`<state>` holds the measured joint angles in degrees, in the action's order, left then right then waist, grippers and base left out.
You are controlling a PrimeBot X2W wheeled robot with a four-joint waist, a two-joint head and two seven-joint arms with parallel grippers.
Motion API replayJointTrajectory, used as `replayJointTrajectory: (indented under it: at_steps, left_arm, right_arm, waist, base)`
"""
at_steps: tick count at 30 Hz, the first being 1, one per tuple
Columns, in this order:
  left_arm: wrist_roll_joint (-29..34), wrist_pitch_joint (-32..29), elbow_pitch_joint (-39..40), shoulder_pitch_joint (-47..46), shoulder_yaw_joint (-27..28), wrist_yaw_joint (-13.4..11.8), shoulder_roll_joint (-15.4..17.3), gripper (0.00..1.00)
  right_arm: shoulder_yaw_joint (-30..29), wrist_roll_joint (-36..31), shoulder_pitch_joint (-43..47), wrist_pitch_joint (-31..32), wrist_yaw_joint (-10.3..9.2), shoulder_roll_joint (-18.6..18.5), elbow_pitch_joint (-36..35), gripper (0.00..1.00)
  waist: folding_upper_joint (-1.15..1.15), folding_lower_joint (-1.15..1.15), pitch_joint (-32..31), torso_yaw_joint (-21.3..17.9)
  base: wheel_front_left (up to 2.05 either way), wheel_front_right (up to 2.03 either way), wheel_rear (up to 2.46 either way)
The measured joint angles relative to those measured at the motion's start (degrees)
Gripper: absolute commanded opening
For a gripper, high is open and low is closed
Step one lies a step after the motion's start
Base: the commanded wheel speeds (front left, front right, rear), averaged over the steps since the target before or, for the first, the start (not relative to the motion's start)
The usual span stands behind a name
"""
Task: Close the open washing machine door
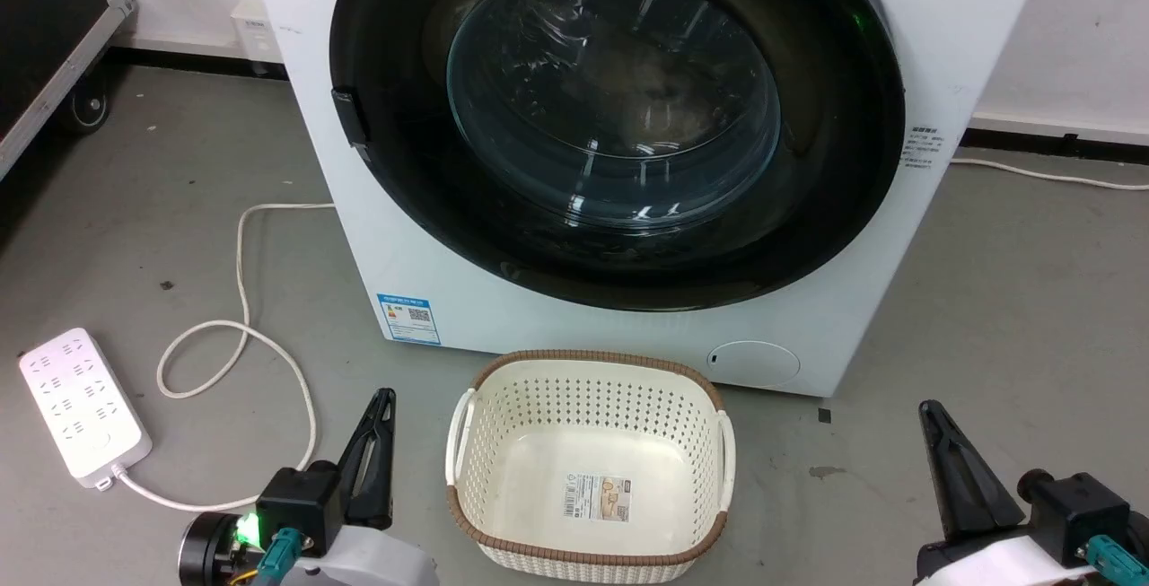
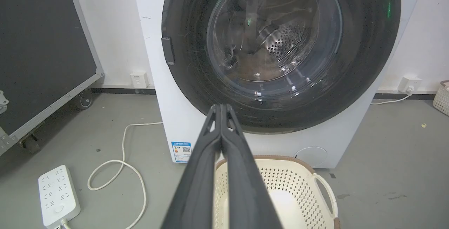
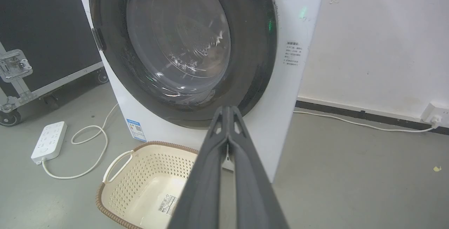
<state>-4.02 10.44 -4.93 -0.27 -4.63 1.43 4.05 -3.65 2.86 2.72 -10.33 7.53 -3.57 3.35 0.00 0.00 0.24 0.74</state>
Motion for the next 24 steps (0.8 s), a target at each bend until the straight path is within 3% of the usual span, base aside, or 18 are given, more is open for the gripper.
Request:
replayJointTrajectory:
  at_steps: [24]
  left_arm:
    - [1.0,-2.97,1.37,0.0,1.37,-0.3,-0.29,0.0]
  right_arm:
    - [0.97,-0.83,-0.69,2.78,0.0,0.04,-0.79,0.0]
  waist:
    - [0.0,0.0,-0.07,-0.22]
  base:
    - [0.0,0.0,0.0]
